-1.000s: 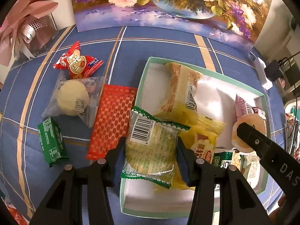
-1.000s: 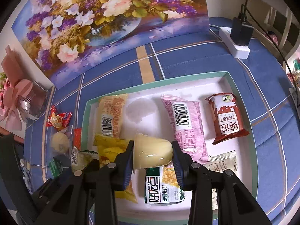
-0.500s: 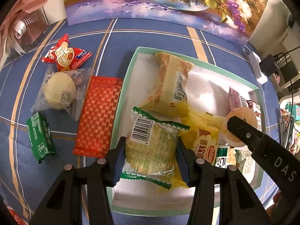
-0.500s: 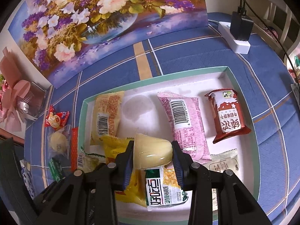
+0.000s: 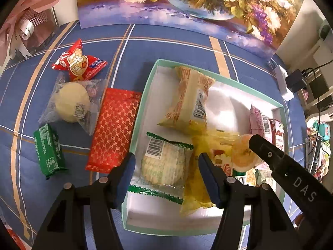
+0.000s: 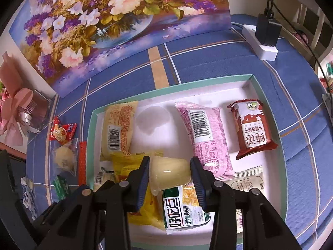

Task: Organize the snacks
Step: 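Release the biscuit pack from left tool while right tool sets the pudding cup in tray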

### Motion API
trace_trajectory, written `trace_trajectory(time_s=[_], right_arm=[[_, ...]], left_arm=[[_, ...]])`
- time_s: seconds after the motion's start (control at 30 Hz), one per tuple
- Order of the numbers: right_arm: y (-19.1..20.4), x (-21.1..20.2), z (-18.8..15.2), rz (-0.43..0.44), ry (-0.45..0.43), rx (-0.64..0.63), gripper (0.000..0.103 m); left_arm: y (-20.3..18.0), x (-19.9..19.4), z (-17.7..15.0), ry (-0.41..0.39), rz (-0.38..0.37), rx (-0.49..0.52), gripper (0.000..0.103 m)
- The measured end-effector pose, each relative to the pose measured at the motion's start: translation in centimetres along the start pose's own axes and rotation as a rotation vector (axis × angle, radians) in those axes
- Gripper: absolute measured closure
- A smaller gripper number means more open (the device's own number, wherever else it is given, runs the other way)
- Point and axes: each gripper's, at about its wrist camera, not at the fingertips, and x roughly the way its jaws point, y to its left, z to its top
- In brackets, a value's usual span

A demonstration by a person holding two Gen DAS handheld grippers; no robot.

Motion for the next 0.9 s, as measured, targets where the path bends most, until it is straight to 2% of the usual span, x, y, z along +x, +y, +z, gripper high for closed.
trace_trajectory(time_s=[0.23,0.4,0.47,0.5,0.53,0.67,0.77,0.9], right_arm=[[0.4,-1.5,0.3,0.014,-0.041,-0.014,0.060],[0.6,-1.9,0.4,0.009,-0.046,-0.021,0.060],[0.7,-1.7,0.2,0.004,-0.038,-0.027,0.060],[0.8,-1.6,0.1,0.000,-0.031,-0.030,0.059],[0.9,-1.4,-0.1,-0.003,-0.024,-0.034,0.057],[1.4,-0.9,-0.5,-0.012,-0.004,-0.052,0.047],[1.8,-0.6,-0.8,-0.015,0.001,-0.065,0.037],[2.4,-0.5,-1.0,-0.019,-0.004,-0.082,0.028]], left_arm=[[0.1,-1.4,0.5,-0.027,0.006,-0.014,0.038],[1.7,-2.2,0.7,-0.043,0.032,-0.077,0.038],[2.6,-2.1,0.9,-0.047,0.053,-0.113,0.033],[3.3,-2.1,1.0,-0.050,0.068,-0.140,0.021],[3.8,-2.2,1.0,-0.051,0.076,-0.157,0.014],[6.0,-2.3,1.1,-0.056,0.105,-0.238,0.014],[7.2,-2.7,1.0,-0.073,0.157,-0.268,0.013],[8.5,-3.6,0.9,-0.104,0.192,-0.295,0.007]])
